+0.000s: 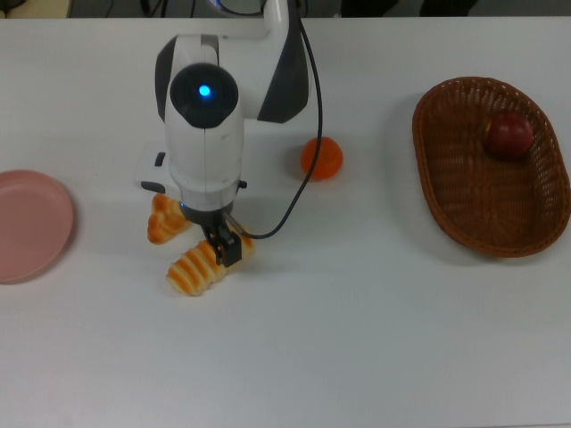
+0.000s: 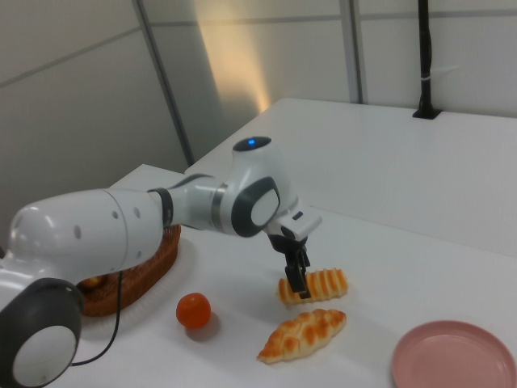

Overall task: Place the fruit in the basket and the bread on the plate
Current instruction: 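Move to the striped bread roll and grasp it, then carry the striped roll onto the pink plate and open the gripper, then move the gripper down to the orange and grasp it, then lift the orange and release it into the wicker basket, then move to the braided bread and grasp it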

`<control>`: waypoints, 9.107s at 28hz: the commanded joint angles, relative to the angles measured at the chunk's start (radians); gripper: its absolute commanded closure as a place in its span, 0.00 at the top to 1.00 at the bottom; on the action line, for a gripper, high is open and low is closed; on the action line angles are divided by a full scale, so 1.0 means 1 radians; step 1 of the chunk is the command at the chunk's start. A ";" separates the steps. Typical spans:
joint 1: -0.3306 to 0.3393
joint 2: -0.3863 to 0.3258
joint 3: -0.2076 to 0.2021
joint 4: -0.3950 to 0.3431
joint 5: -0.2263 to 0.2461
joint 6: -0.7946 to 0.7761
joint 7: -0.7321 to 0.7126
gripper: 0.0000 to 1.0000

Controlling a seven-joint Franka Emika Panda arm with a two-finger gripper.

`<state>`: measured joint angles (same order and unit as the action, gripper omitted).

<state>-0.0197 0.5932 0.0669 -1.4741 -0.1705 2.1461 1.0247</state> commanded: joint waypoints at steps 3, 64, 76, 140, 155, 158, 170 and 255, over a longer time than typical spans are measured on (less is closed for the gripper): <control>0.015 0.051 0.001 0.009 -0.023 0.067 -0.012 1.00; -0.407 0.088 0.007 0.104 0.085 0.107 -0.202 1.00; -0.402 0.037 0.013 0.097 0.092 0.056 -0.287 1.00; 0.215 -0.273 0.116 -0.436 -0.041 -0.049 -0.391 1.00; 0.182 -0.269 0.114 -0.422 -0.063 -0.051 -0.399 0.00; 0.170 -0.277 0.114 -0.388 -0.057 -0.063 -0.391 0.00; 0.218 -0.288 0.157 -0.223 0.019 -0.209 -0.382 0.00; -0.146 -0.182 0.050 -0.290 0.013 0.026 -0.548 1.00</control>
<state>-0.1691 0.3973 0.1147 -1.7396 -0.1346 2.1341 0.5262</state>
